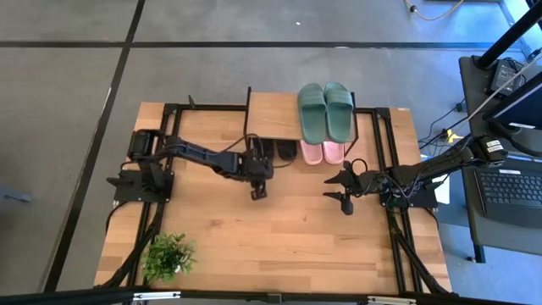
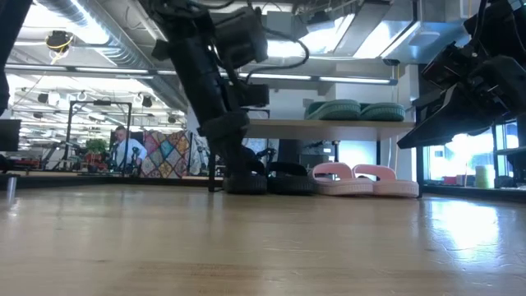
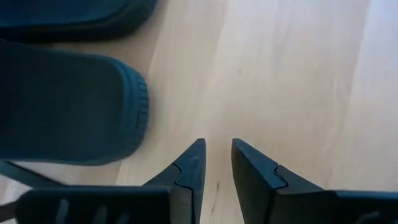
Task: Pick and place slides into the shelf
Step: Return to Home Position
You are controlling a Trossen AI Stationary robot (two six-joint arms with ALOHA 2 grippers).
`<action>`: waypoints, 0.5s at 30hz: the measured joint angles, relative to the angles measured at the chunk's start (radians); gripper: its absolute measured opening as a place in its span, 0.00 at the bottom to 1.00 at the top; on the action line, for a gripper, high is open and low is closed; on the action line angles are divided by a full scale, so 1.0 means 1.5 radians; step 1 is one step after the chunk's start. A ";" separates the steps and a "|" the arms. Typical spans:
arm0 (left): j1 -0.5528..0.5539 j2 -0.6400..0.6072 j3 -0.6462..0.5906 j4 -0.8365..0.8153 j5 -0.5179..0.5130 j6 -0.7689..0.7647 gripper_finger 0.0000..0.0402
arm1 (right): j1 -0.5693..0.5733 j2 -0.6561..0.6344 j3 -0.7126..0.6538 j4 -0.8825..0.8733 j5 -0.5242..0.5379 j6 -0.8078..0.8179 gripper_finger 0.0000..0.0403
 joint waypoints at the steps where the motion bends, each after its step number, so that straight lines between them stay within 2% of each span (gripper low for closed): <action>1: -0.009 -0.001 -0.001 0.002 -0.013 0.001 0.18 | 0.000 0.000 0.000 0.003 0.000 0.000 0.53; 7: -0.020 0.006 -0.001 0.011 -0.043 0.002 0.18 | 0.000 0.000 0.000 0.002 0.000 -0.002 0.53; 15: 0.025 0.013 0.000 0.026 -0.051 0.023 0.18 | 0.000 0.000 0.000 0.002 0.000 -0.002 0.53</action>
